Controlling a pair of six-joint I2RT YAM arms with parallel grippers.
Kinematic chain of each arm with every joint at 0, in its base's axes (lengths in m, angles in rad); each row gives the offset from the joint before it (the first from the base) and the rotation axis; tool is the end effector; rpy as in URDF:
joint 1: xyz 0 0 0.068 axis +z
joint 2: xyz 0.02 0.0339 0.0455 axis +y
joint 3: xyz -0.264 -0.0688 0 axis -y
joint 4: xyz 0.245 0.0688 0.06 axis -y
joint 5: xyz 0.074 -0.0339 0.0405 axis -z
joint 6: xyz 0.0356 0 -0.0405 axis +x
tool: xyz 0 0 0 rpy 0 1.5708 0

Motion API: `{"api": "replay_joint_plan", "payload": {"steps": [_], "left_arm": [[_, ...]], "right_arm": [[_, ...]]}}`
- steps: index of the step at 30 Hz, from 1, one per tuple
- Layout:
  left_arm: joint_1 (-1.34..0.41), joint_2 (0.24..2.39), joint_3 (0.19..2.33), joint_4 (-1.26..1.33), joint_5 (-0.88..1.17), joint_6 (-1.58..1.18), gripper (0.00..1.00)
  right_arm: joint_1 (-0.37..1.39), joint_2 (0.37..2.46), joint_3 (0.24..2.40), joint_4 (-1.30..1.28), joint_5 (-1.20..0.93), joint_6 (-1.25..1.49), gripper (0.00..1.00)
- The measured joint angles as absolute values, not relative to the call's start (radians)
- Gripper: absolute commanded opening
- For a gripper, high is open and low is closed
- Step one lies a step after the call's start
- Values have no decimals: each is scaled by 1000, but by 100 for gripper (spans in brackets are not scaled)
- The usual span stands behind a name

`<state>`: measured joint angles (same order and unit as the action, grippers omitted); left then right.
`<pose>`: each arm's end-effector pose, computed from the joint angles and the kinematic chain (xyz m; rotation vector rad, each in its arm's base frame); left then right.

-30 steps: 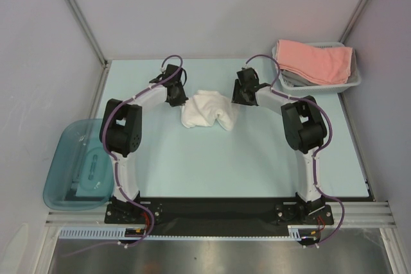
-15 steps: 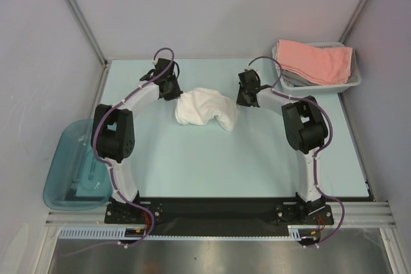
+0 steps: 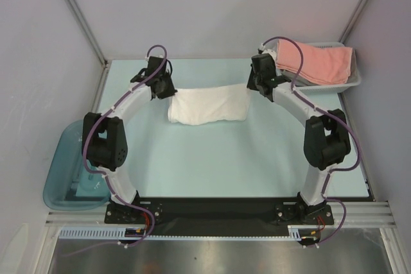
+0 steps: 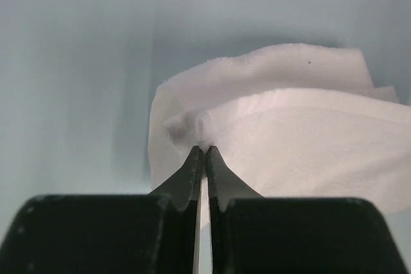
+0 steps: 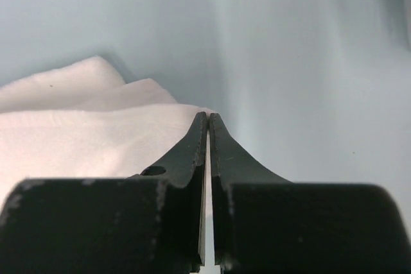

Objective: Fold and stack the towels
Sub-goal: Flatten out the crumpled towel

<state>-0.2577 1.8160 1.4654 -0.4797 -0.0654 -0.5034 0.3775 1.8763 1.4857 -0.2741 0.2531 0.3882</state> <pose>0.3958 -0.1019 0.2610 -0.3266 2.3949 -0.2750 0.4069 0.1517 0.2606 0.1487 2.2094 0.1411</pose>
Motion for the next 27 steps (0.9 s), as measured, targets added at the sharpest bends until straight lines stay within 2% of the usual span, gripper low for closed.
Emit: {"api": "replay_joint_plan", "payload": {"steps": [2,3,7,14,19,27], "left_arm": [[-253,1811,1440,-473,-59,-497,8],[-251,1811,1426,-470,-54,-496,13],[-249,1811,1378,-466,-32,-494,21],[-249,1811,1364,-435,14,-492,19],[-249,1821,1364,-422,37,-488,37],[-250,1950,1412,-411,64,-485,40]], "right_arm": [[373,1842,1486,-279,260,380,0],[369,1827,1486,-282,265,374,0],[361,1787,1482,-286,274,361,0],[358,1766,1452,-287,277,354,0],[358,1766,1430,-294,276,353,0],[358,1766,1415,-293,275,354,0]]}}
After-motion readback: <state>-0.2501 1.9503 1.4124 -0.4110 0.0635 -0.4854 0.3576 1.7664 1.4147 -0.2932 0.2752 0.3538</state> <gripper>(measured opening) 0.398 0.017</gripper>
